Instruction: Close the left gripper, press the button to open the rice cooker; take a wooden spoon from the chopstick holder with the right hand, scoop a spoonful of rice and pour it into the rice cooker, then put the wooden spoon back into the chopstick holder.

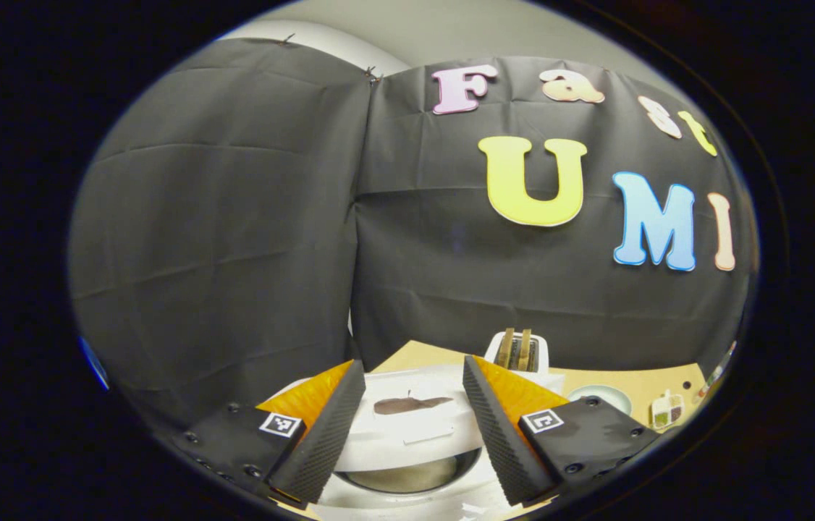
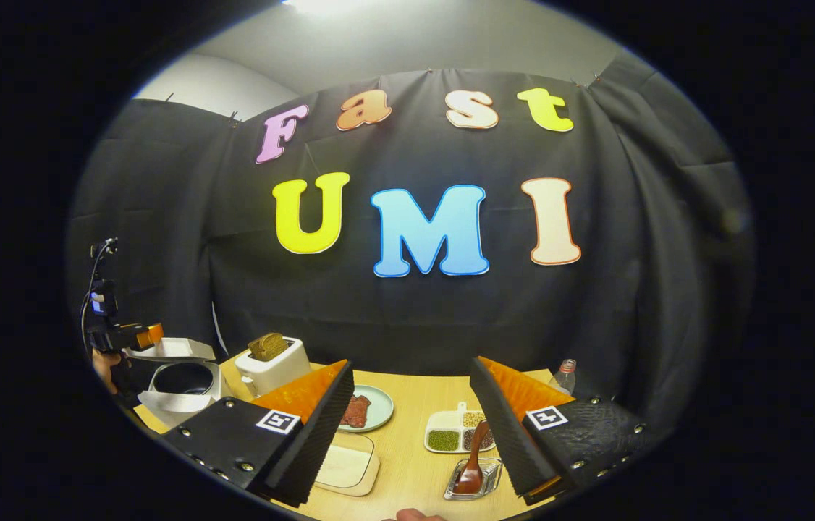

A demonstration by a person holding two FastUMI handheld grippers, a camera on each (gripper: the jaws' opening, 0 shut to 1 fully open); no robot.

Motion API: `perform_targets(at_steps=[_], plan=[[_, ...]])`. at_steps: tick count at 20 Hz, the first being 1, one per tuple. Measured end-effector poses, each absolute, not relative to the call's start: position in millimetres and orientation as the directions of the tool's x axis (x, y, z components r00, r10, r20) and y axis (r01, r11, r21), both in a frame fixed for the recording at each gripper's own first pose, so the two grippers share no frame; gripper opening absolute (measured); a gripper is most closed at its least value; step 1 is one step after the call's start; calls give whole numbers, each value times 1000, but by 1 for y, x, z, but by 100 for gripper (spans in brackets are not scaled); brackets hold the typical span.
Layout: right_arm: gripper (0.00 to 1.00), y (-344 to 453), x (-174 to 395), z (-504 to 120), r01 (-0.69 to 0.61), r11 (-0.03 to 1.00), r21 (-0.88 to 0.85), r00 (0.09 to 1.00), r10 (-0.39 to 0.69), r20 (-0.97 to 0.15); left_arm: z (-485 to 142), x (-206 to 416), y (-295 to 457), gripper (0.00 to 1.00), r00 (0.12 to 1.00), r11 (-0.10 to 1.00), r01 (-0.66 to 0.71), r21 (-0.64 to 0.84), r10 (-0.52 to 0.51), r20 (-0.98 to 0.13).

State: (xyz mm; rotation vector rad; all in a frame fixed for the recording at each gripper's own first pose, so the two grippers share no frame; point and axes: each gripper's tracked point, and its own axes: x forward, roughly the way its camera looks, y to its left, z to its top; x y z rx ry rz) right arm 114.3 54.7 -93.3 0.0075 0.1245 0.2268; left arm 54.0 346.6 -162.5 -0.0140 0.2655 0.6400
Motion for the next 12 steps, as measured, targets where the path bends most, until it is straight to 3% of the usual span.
perform_targets(at_steps=[6,9,12], plan=[[98,55,108,-99,-207,978,40,967,210,-142,-200,40,332,99,758,808,-587,51,571,-316],[98,56,105,-101,-199,979,42,968,203,-149,-218,33,330,92,749,808,-587,60,569,-340],[98,55,101,-102,-192,980,47,968,197,-154,-230,33,334,96,740,807,-587,63,567,-362]])
